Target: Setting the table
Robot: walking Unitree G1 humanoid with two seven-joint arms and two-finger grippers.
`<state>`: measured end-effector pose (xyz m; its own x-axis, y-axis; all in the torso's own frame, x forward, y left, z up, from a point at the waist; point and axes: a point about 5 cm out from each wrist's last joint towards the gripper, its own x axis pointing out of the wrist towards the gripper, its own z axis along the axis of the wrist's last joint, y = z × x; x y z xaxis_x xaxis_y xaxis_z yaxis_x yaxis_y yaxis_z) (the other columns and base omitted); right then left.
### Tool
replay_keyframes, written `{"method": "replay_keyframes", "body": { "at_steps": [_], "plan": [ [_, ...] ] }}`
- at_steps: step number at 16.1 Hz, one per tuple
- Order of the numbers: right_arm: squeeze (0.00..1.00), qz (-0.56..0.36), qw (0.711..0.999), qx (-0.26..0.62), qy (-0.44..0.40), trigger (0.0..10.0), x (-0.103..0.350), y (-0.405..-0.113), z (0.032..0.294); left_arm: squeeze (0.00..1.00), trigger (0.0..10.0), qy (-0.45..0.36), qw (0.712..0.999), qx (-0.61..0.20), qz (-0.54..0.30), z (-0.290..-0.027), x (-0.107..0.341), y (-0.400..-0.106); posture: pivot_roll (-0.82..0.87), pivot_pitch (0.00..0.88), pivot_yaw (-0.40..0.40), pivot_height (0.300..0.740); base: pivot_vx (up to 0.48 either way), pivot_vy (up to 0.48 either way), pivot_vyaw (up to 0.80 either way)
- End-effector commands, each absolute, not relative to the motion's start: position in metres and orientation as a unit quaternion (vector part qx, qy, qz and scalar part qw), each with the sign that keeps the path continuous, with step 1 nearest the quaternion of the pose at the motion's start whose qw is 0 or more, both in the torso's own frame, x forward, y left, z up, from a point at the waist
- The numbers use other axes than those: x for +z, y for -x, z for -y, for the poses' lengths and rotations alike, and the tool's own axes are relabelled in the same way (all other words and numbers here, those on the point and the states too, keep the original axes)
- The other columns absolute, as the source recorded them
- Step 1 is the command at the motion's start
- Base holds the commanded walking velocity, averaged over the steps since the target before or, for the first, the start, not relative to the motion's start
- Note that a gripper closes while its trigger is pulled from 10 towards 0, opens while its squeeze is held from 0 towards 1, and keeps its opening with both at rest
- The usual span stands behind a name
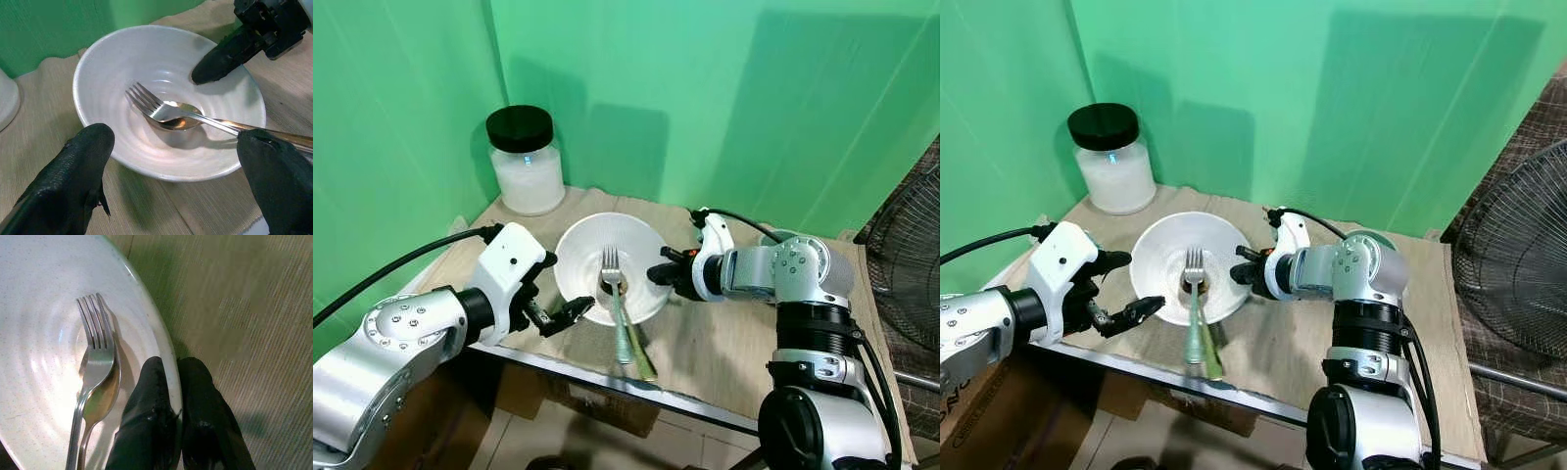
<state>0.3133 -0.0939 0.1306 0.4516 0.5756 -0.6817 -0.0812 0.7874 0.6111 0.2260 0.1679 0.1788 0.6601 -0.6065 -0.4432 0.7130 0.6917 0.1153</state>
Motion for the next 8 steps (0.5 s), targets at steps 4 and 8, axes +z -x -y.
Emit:
{"method": "replay_keyframes", "body": {
  "at_steps": [4, 8],
  "plan": [
    [0.00, -0.464, 0.824, 0.199, -0.258, 0.0, 0.143, -0.320, 0.091, 0.54, 10.0, -0.057, 0.911, -0.357, -0.201, -0.154, 0.177, -0.236, 0.07, 0.000, -0.032, 0.740, 0.000, 0.000, 0.00],
    [0.00, -0.450, 0.842, 0.190, -0.231, 0.0, 0.147, -0.321, 0.086, 1.00, 10.0, 0.051, 0.919, -0.323, -0.218, -0.139, 0.174, -0.253, 0.07, 0.000, -0.036, 0.740, 0.000, 0.000, 0.00]
  ]
}}
